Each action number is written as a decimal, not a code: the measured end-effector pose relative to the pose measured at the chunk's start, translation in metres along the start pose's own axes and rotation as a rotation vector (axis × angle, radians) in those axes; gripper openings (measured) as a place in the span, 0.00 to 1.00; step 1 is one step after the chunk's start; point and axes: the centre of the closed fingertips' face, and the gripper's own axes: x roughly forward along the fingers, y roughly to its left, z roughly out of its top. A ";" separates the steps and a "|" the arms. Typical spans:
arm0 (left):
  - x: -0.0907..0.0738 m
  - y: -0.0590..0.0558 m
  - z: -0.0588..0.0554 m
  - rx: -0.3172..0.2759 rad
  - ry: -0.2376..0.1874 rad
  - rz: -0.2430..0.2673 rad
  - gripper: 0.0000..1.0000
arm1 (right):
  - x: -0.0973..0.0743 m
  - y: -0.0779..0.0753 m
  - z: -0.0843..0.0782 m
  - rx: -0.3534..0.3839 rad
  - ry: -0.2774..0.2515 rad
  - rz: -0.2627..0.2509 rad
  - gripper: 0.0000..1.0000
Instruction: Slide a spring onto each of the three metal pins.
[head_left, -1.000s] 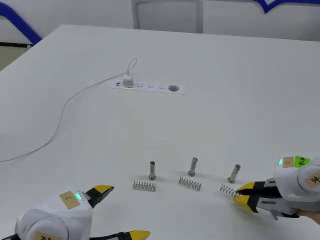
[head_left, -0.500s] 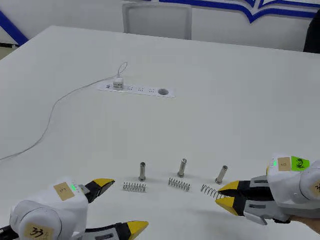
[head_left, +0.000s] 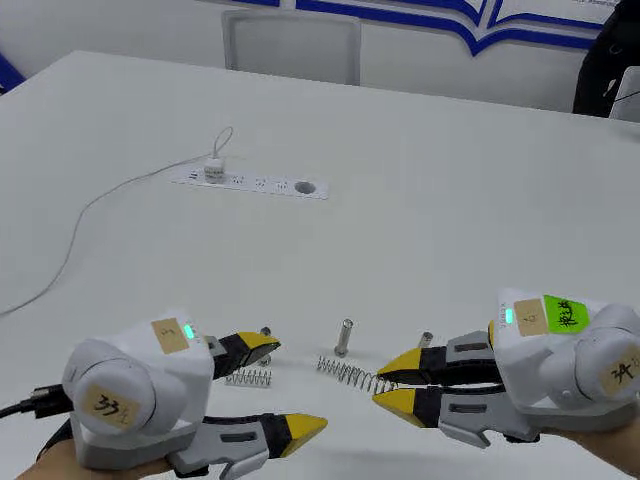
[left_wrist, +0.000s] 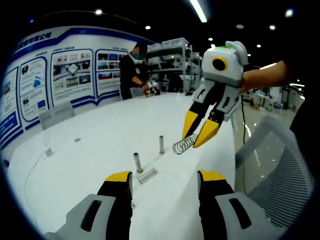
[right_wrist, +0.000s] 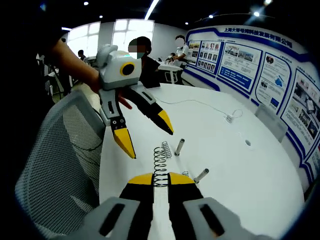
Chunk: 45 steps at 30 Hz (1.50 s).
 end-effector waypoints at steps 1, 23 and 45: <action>0.001 -0.003 0.002 0.008 -0.001 -0.022 0.52 | 0.000 0.001 0.003 -0.010 0.000 0.002 0.10; 0.007 -0.027 0.014 0.267 0.083 -0.175 0.22 | 0.002 0.017 0.014 -0.104 0.024 0.058 0.10; 0.003 -0.026 0.015 0.353 0.055 -0.206 0.11 | 0.006 0.018 0.016 -0.128 0.057 0.089 0.10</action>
